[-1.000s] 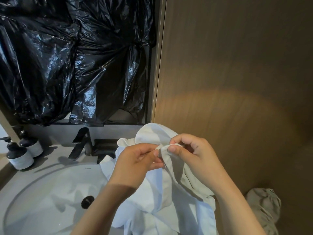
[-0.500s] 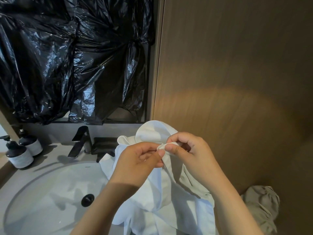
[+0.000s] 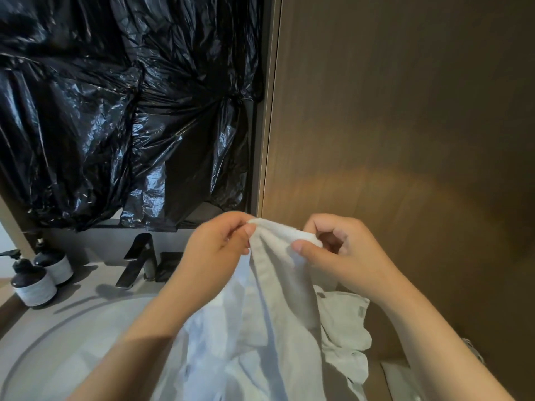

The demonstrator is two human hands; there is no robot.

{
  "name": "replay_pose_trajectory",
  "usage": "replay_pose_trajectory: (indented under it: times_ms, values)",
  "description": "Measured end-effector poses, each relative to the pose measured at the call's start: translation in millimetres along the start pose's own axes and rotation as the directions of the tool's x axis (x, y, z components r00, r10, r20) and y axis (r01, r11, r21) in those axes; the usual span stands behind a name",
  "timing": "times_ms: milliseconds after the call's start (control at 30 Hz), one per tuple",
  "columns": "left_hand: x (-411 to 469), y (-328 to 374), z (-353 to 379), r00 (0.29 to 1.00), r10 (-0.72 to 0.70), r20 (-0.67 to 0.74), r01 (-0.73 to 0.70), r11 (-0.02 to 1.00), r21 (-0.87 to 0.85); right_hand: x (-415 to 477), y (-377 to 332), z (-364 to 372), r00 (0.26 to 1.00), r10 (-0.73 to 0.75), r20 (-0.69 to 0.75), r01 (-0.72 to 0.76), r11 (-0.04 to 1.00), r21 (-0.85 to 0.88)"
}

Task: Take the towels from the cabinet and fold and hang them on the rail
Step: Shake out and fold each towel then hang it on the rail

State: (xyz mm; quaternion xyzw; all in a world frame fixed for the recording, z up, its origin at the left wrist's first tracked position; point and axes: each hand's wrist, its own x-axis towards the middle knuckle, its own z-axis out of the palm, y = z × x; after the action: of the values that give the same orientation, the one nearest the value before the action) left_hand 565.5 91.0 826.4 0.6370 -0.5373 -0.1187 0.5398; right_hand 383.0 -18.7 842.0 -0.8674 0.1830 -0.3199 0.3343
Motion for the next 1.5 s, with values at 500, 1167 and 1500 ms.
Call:
replay_pose_trajectory:
  times_ms: [500,1167,1500]
  values:
    - [122,8,-56,0.989,0.033,-0.144,0.011,0.956,0.292,40,-10,-63,0.982,-0.169,-0.079,0.164,0.984,-0.066]
    - [207,16,-100,0.910,0.110,-0.399,0.120,0.852,0.510,70,28,-151,0.934,-0.180,-0.309,-0.169,0.540,-0.825]
    - [239,52,-112,0.880,0.054,-0.472,0.154,0.908,0.390,127,-32,-204,0.893,-0.233,-0.385,-0.269,0.411,-0.871]
